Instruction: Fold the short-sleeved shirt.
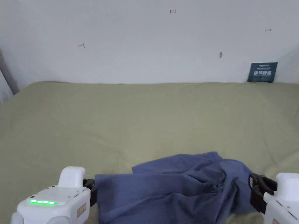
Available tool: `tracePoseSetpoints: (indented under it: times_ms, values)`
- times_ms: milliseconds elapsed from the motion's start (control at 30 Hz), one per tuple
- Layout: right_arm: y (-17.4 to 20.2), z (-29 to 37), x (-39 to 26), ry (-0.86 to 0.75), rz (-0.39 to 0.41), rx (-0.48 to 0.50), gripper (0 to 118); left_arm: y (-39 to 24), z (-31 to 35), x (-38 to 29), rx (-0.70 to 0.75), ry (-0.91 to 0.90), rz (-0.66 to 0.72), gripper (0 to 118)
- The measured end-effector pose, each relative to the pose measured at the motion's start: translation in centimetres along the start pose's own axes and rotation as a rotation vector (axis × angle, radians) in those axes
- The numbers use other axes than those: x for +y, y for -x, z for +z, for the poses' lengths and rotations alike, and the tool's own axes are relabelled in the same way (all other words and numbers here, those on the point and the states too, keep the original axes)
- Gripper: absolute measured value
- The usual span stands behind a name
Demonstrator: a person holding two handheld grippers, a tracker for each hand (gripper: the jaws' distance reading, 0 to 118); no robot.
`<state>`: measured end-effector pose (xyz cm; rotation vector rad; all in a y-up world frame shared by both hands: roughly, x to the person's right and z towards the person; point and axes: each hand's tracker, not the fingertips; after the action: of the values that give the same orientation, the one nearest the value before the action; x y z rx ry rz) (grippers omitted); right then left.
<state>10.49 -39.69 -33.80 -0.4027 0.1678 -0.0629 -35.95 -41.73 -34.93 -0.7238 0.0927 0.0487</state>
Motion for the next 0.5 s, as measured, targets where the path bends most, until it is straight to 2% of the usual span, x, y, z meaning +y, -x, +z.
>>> tracePoseSetpoints:
  times_ms: [133, 167, 200, 233, 267, 367, 500]
  values:
    - [-0.3, -1.1, -0.5, 0.034, 0.039, -0.031, 1, 2.7, -5.8, 1.6, 0.039, 0.059, 0.023, 3]
    - [-0.9, -1.5, -0.6, 0.053, 0.03, -0.042, 1, 2.5, -7.6, 2.1, 0.048, 0.091, 0.006, 25]
    - [-1.7, -1.9, -0.9, 0.069, 0.015, -0.061, 1, 2.2, -9.4, 2.5, 0.063, 0.126, -0.019, 65]
    - [-2.5, -2.2, -1.1, 0.08, -0.001, -0.078, 1, 1.9, -11.1, 2.8, 0.062, 0.136, -0.028, 109]
    - [-3.4, -2.5, -1.2, 0.1, -0.012, -0.099, 1, 1.6, -13.0, 3.1, 0.063, 0.15, -0.041, 118]
    - [-6.1, -2.9, -1.8, 0.16, -0.01, -0.173, 1, 0.5, -17.6, 3.7, 0.145, 0.154, -0.074, 117]
    - [-10.2, -4.0, -2.8, 0.258, -0.008, -0.248, 1, -0.4, -22.4, 2.8, 0.205, 0.296, -0.152, 116]
